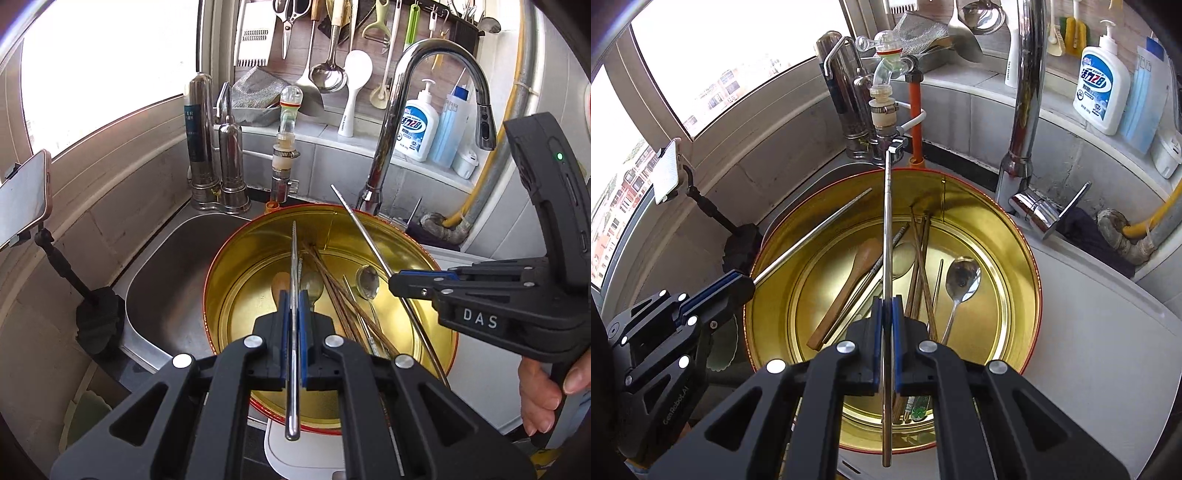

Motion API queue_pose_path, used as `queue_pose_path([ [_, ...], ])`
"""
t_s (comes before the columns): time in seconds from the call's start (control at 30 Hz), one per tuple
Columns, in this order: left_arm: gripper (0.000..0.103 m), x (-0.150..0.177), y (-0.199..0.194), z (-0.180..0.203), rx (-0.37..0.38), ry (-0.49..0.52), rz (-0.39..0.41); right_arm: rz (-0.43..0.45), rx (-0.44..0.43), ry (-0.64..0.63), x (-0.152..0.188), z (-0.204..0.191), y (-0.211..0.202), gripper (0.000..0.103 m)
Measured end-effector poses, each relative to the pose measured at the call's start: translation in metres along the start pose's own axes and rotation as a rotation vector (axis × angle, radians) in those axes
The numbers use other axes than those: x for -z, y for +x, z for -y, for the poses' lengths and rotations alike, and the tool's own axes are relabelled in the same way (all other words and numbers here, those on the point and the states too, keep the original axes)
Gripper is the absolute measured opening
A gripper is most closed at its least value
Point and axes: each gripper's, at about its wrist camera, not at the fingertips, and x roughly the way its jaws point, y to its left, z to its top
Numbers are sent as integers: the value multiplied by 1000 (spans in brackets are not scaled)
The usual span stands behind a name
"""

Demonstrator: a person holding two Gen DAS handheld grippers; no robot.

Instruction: Organize utensils

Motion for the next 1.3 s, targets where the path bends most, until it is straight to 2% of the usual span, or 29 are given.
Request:
queue_pose_path([
  [0.27,5,-4,31,-2,-2,-3,-54,-64,0,25,-12,11,35,6],
  [0.63,5,4,59,5,11,25,-131,-149,1,27,-3,16,66,6],
  [0.93,5,9,68,7,10,34,-167,-165,11,42,3,18,70,6],
  [1.03,7,7,60,10,-48,70,-122,-131,-2,55,-1,20,59,8],
  [1.1,34,5,52,11,-98,110,-95,-74,6,73,-3,25,44,24],
  [1.13,74,4,49,12,-114,129,-86,-43,10,82,-5,27,36,45],
  [1.17,85,3,45,13,-123,146,-66,-17,9,91,-6,30,30,59],
  [1.23,85,4,40,15,-116,171,-45,-1,3,98,-8,34,26,65],
  [1.3,85,5,43,15,-108,170,-65,-23,2,111,-7,36,29,66],
])
